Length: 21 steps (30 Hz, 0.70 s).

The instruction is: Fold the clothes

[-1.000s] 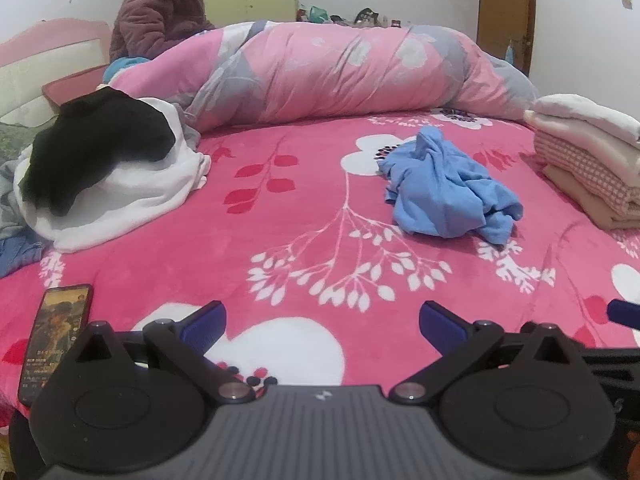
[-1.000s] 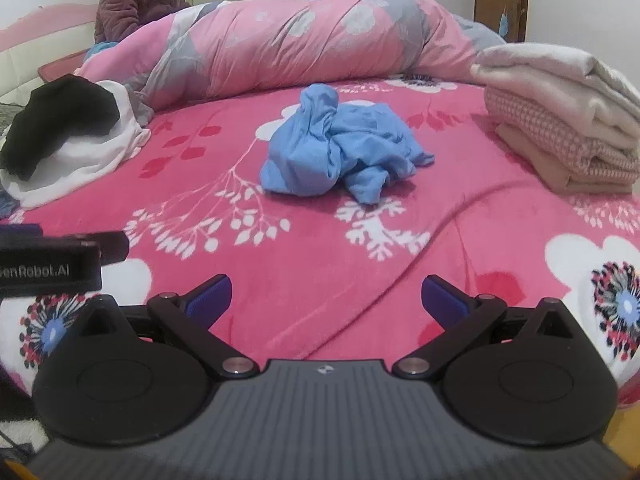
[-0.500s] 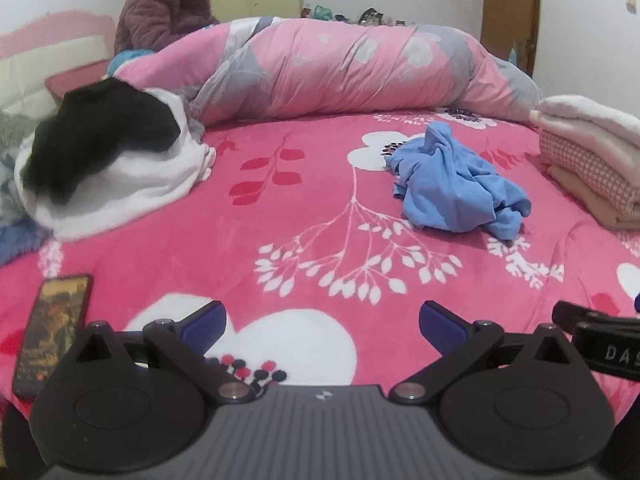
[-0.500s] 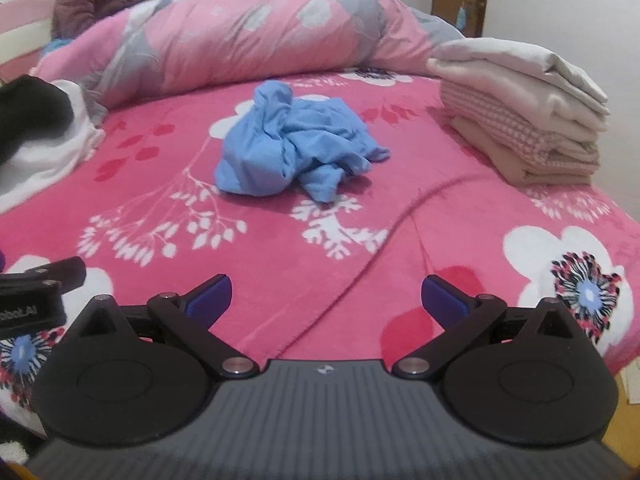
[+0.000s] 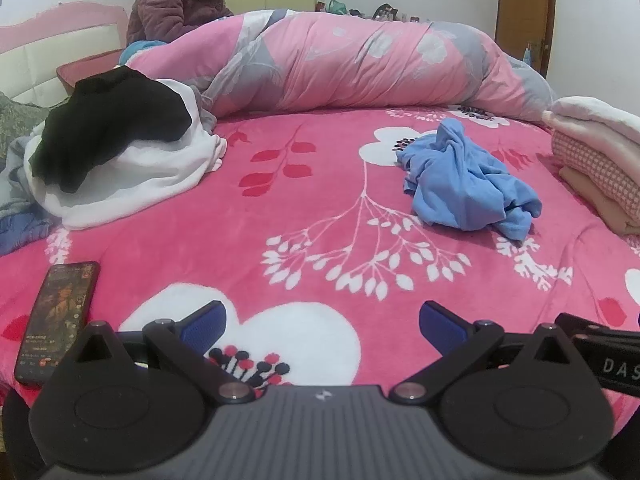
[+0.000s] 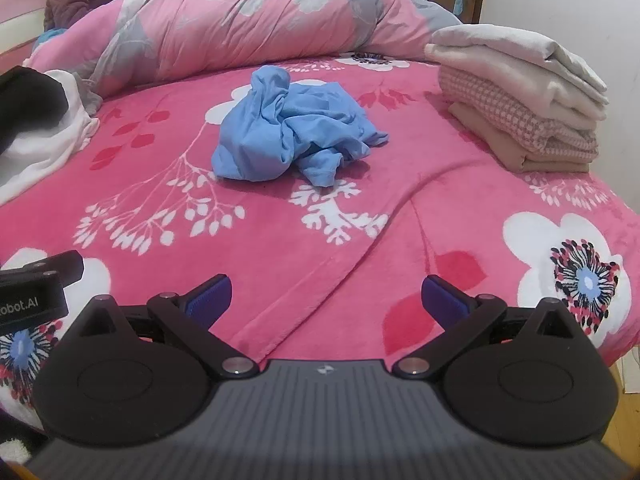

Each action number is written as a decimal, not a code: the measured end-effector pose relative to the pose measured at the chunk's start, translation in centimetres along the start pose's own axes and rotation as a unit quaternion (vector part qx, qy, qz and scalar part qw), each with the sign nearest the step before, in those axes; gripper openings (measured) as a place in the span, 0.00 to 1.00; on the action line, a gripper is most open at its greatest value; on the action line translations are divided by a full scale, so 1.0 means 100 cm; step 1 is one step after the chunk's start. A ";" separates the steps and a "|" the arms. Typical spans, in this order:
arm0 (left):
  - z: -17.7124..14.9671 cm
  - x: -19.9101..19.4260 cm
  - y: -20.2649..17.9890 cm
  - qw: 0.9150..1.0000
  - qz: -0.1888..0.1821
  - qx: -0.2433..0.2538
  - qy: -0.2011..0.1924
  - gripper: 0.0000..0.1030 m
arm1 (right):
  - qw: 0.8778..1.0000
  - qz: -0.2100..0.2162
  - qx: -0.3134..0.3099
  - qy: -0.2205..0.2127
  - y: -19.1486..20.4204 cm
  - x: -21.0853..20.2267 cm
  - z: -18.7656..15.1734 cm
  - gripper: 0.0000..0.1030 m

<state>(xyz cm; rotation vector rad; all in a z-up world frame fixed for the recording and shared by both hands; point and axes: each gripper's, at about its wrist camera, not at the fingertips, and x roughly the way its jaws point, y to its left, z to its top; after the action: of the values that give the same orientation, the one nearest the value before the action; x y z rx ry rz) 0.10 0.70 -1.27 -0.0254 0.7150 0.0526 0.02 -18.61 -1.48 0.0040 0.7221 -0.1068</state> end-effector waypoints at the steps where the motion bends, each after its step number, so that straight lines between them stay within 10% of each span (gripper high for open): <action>1: 0.000 0.000 0.000 1.000 0.000 0.000 0.001 1.00 | 1.000 -0.001 0.000 0.000 0.000 0.000 0.000 0.99; 21: 0.002 0.000 0.003 1.000 -0.003 -0.005 0.000 1.00 | 1.000 -0.007 -0.010 0.000 0.006 0.001 0.002 0.99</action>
<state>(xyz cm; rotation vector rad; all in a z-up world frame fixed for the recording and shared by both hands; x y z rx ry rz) 0.22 1.03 -1.07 -0.0370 0.7151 0.0503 0.28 -18.03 -1.46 -0.0209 0.7238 -0.1126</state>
